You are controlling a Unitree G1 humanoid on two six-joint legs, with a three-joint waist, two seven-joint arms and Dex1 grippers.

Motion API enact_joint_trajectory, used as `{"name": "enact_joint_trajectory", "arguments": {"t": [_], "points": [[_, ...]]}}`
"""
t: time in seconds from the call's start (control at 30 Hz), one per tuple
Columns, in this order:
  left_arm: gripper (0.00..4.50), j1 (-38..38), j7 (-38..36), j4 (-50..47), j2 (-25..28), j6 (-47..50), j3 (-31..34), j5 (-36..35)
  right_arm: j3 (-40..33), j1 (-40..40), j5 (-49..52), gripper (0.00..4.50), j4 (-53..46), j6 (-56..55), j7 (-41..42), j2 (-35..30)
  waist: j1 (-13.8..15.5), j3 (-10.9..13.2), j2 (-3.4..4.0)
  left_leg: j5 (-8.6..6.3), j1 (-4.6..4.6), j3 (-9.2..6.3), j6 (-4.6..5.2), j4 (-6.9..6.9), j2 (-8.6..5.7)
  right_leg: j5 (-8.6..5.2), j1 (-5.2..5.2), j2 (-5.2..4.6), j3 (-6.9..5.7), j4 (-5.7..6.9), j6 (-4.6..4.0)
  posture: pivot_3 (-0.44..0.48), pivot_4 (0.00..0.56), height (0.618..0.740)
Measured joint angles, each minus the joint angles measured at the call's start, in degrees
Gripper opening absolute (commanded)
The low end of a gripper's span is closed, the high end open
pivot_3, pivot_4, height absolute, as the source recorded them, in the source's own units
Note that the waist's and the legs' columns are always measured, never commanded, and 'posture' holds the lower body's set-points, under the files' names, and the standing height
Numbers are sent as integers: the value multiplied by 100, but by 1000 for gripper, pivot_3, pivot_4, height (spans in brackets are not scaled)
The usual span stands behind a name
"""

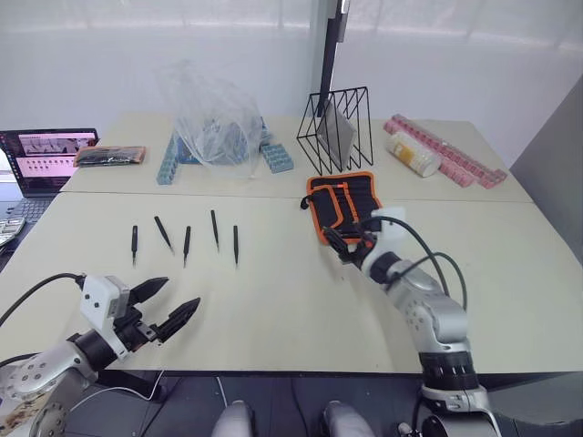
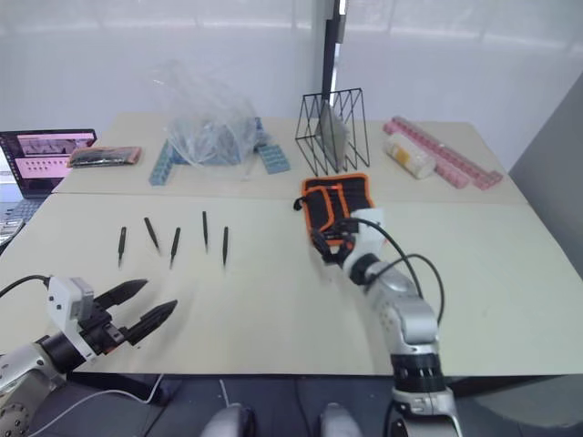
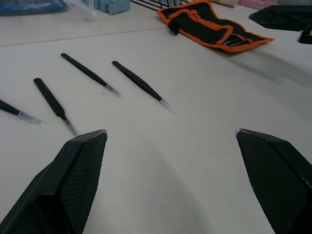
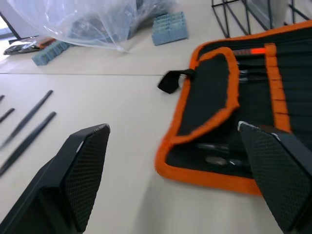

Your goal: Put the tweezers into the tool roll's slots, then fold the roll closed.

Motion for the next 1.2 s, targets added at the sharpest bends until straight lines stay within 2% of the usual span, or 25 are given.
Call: {"name": "enact_joint_trajectory", "arguments": {"t": [0.23, 0.5, 0.77, 0.8, 1.13, 1.2], "points": [[4500, -10, 105, -141, -7, -7, -156, 75, -2, -463, -217, 4470, 846, 112, -406, 272, 0, 0, 0, 0, -10, -1, 0, 0, -1, 0, -10, -1, -2, -1, 0, 0, 150, 705], [4500, -41, 199, -374, -3, -8, -254, 98, -45, -589, -273, 4470, 1093, 24, -484, 423, -14, 0, 0, 0, -14, -1, 0, 0, -1, 0, -19, 0, -1, 4, -1, 0, 150, 705], [4500, -138, 239, -469, 45, -6, -339, 98, -196, -1040, -279, 4470, 1889, -273, -591, 568, -8, 1, 2, 0, -17, -1, 0, 0, -1, 0, -21, -1, -2, 4, -1, 0, 150, 705], [4500, -158, 247, -476, 46, -5, -364, 98, -250, -1060, -282, 3958, 1976, -321, -620, 570, -6, 1, 2, 0, -17, -1, 0, 0, -1, 0, -21, -1, -2, 4, -1, 0, 150, 705], [4500, -273, 277, -508, 59, -3, -426, 79, -478, -1075, -396, 526, 2348, -702, -837, 569, -19, 2, 3, 0, -18, -1, 0, -2, 0, 1, -25, 0, -1, 4, -1, 0, 150, 705], [4500, -323, 295, -554, 58, 13, -408, -21, -473, -1076, -407, 17, 2359, -751, -827, 575, -17, 2, 3, 0, -20, -1, 0, -2, -1, 1, -25, 0, -1, 4, -1, 0, 150, 705]]}}
